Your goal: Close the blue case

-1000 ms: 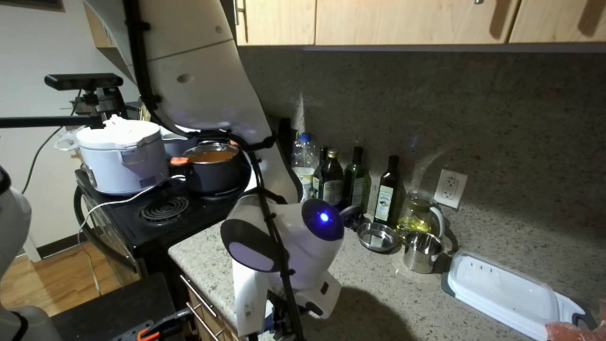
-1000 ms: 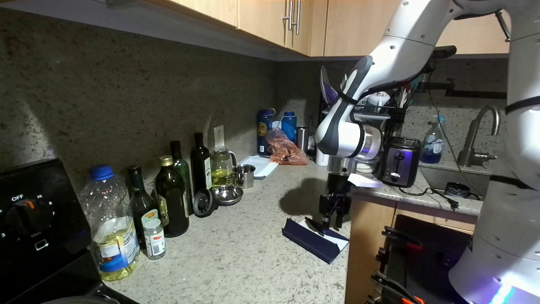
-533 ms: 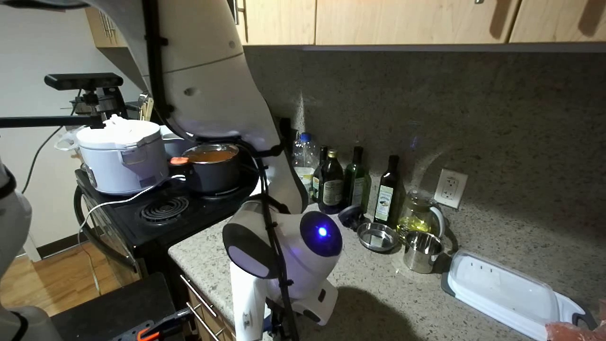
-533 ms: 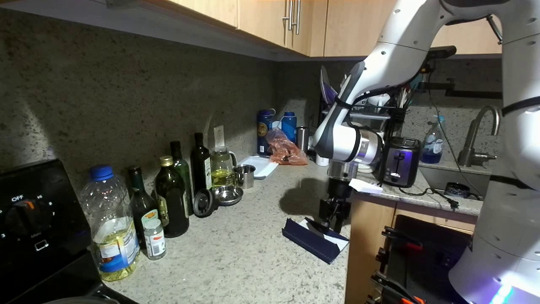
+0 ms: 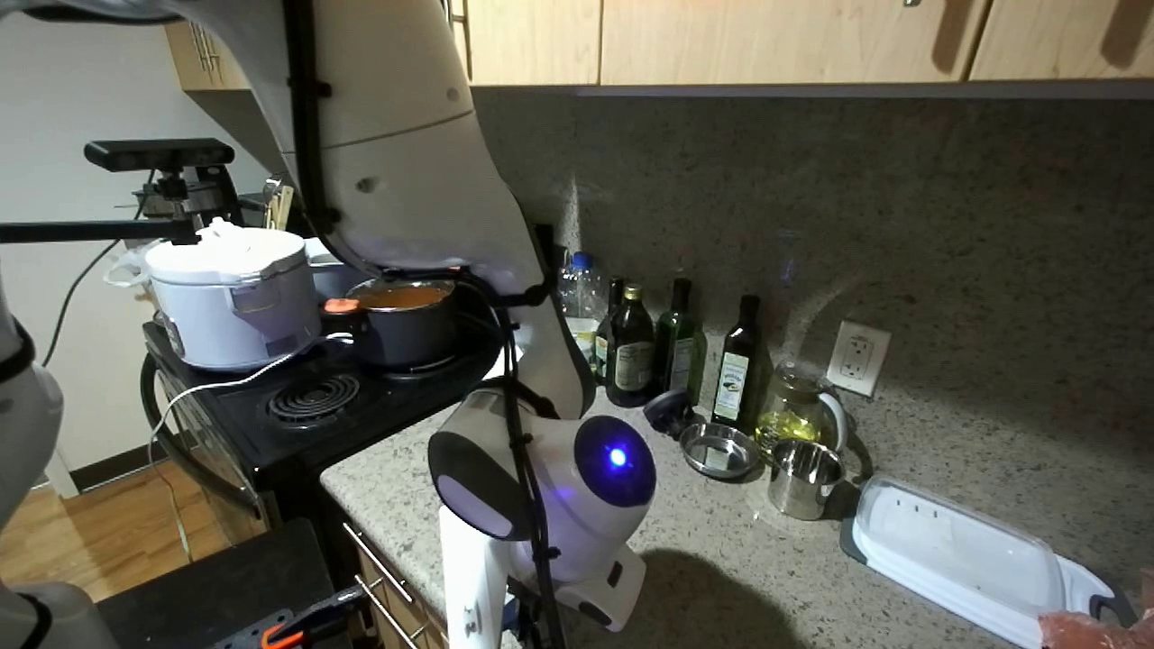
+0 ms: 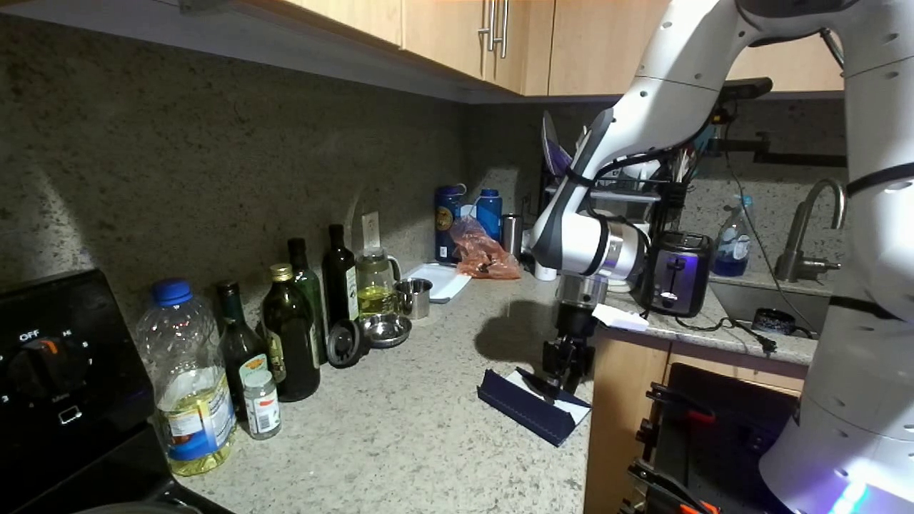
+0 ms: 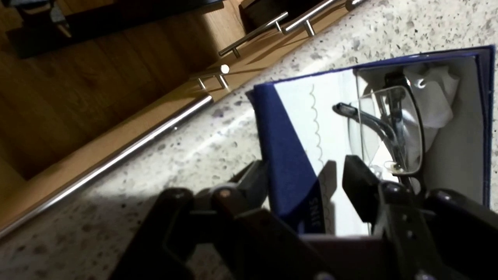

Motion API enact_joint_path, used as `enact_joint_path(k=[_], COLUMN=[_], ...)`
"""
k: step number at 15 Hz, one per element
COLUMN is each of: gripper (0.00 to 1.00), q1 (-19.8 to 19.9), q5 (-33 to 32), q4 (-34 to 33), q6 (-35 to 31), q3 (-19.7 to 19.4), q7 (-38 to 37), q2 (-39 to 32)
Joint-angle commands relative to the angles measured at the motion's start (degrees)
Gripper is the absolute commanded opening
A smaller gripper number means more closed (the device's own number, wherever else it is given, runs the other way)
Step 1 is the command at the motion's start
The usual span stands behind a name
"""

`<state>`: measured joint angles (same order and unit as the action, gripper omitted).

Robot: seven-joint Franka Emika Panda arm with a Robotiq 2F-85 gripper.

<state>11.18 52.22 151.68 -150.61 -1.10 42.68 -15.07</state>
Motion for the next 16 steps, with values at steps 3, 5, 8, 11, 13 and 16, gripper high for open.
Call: enact_joint_path(k=[3, 5, 8, 11, 13, 16], gripper=[0.37, 0.21, 0.06, 0.00, 0.02, 0.01], q1=[0.98, 1.05, 1.05, 0.42, -0.02, -0.60], q5=[1.72, 1.62, 1.45, 1.12, 1.00, 0.31], q4=[-1.51, -1.61, -1.60, -1.18, -0.78, -0.28], q6=[1.74, 1.81, 2.53, 4.20, 4.73, 4.35], q3=[0.62, 0.58, 0.48, -0.09, -0.35, -0.34], q7=[2.00, 1.92, 1.79, 1.52, 1.54, 0.97], q2=[-1.29, -1.38, -0.73, 1.55, 3.34, 4.63])
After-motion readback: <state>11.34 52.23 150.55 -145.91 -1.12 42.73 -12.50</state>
